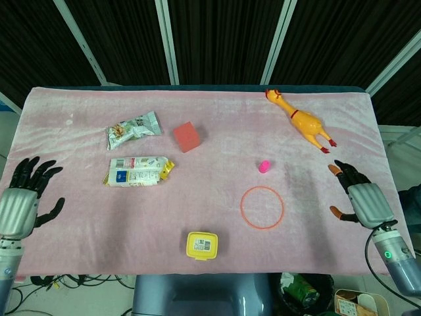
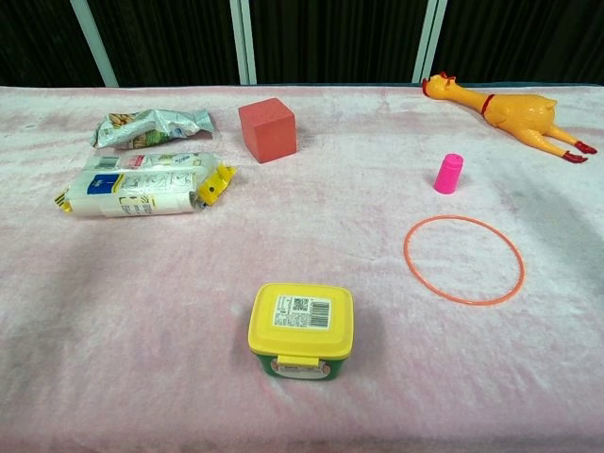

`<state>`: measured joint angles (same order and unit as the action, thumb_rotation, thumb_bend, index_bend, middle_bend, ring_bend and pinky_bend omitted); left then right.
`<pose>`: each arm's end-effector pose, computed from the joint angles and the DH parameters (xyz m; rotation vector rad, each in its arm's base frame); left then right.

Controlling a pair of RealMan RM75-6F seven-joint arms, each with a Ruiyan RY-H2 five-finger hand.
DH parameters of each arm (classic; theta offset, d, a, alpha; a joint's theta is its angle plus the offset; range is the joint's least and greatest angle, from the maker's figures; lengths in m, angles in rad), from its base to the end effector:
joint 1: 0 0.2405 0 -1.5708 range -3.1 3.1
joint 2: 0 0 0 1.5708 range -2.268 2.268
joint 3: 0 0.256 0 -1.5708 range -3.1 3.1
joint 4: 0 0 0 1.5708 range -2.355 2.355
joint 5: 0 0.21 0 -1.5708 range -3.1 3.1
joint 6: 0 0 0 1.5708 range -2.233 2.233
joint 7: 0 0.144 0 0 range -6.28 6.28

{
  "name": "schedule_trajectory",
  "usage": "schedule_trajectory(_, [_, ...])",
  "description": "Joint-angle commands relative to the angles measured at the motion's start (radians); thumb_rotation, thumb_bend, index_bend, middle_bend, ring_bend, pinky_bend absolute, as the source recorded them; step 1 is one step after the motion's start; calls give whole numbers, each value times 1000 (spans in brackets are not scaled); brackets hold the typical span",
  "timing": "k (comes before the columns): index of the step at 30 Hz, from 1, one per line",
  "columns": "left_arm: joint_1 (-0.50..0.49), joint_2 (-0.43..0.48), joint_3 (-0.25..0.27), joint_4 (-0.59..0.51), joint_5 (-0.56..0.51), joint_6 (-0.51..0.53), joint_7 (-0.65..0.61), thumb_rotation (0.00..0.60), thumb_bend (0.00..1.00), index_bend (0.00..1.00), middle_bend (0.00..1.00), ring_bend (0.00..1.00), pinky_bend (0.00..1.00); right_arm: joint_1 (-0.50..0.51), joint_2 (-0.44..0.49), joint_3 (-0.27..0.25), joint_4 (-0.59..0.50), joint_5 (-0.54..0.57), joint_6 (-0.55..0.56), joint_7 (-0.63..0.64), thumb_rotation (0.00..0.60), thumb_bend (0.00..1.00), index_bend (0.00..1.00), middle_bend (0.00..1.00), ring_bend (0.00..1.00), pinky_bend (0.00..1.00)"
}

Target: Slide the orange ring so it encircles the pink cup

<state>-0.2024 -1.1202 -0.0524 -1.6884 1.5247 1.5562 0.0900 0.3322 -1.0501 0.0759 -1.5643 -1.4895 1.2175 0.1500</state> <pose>-0.2654 0.2124 0.1607 -1.4309 -0.7569 -1.0463 -0.2871 -0.2619 0.1583 1.6103 -0.9519 0.9336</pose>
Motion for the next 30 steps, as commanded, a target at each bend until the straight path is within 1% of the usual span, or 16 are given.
schedule_trajectory(1, [62, 34, 47, -11, -48, 23, 52, 600, 329, 215, 136, 0, 1, -58, -14, -46, -49, -23, 52, 49, 600, 191, 0, 0, 59, 188])
schedule_trajectory(4, [91, 42, 67, -45, -71, 20, 71, 600, 329, 223, 135, 0, 0, -84, -53, -78, -45, -51, 71, 60, 600, 191, 1, 0, 58, 188])
schedule_trajectory(7, [109, 46, 75, -59, -59, 31, 55, 600, 329, 223, 136, 0, 0, -102, -114, -104, -21, -83, 88, 17, 600, 191, 16, 0, 58, 188])
schedule_trajectory(10, [121, 35, 69, -34, -62, 42, 41, 600, 330, 224, 135, 0, 0, -105, -166, -117, -6, -104, 87, -30, 600, 191, 58, 0, 58, 188])
schedule_trajectory(13, [121, 33, 68, -25, -79, 16, 21, 600, 333, 225, 132, 0, 0, -95, -205, -125, 9, -111, 61, -64, 600, 191, 129, 0, 58, 187])
schedule_trajectory(18, [119, 28, 71, -6, -43, 8, -14, 600, 333, 224, 131, 0, 0, -72, -264, -121, 26, -117, 25, -119, 600, 191, 283, 0, 57, 188])
schedule_trajectory(27, [119, 22, 63, -8, -52, -13, -1, 600, 333, 218, 130, 0, 0, -15, -344, -97, 46, -90, -64, -146, 600, 193, 439, 0, 58, 188])
schedule_trajectory(30, [120, 19, 63, -5, -52, -18, 5, 600, 333, 218, 129, 0, 0, 0, -379, -86, 72, -67, -94, -154, 600, 205, 475, 0, 58, 188])
